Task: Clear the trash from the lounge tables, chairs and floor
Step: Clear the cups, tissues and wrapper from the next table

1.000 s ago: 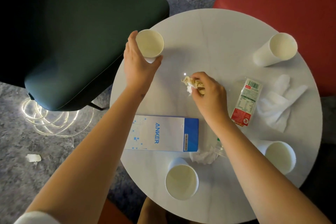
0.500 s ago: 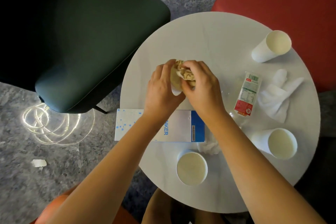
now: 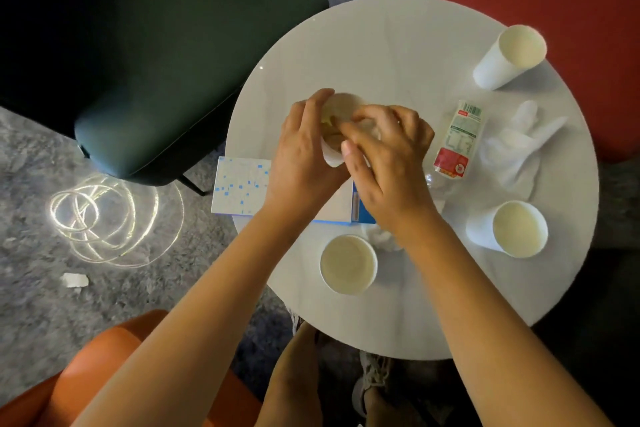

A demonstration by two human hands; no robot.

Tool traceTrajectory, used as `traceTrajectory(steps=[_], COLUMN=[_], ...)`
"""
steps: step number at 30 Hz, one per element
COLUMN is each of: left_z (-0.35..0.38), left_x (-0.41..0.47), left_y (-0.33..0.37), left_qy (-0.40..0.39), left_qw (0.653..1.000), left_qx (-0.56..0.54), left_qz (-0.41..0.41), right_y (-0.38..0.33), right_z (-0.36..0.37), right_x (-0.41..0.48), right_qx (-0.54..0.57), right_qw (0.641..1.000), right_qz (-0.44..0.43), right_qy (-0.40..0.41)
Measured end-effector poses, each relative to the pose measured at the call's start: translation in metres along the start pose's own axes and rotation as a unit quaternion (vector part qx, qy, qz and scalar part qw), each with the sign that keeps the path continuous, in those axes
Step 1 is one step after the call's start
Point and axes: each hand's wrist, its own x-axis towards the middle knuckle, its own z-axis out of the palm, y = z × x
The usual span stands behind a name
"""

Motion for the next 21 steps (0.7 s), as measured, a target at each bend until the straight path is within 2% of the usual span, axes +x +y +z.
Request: traceTrajectory(steps=[4,9,12,15,21], left_z=[0.004,0.009,0.004,-0.007,-0.031], left_x=[-0.021,-0.062,-0.091,-0.121,-0.177], left_y=[0.025,0.052,0.056,0.053,0.033], left_qy=[0.039,0.076,0.107,0.155,0.227], left_qw=[0.999,0.996,0.993,0.984,0.962], left_qx=[0.005,0.020,0.034,0.061,0.096], left_qz=[-0.006,-0.030,-0.046,-0.065,-0.117], right_y=[0.012,0.036,0.050,0.060,0.061], right_z=[-0.031,-0.055,-0.053,-0.041,-0.006], right_x=[-0.031,-0.080,-0.108,-0.132,-0.151], right_qx=[0.069,0.073,0.063,0.049,0.012], right_qw=[0.994,0.993,0.996,0.995,0.984], right_qz=[-0.004,0.033,0.056,0.074,0.037], right_qy=[0.088,0.088,0.041,-0.054,-0.175])
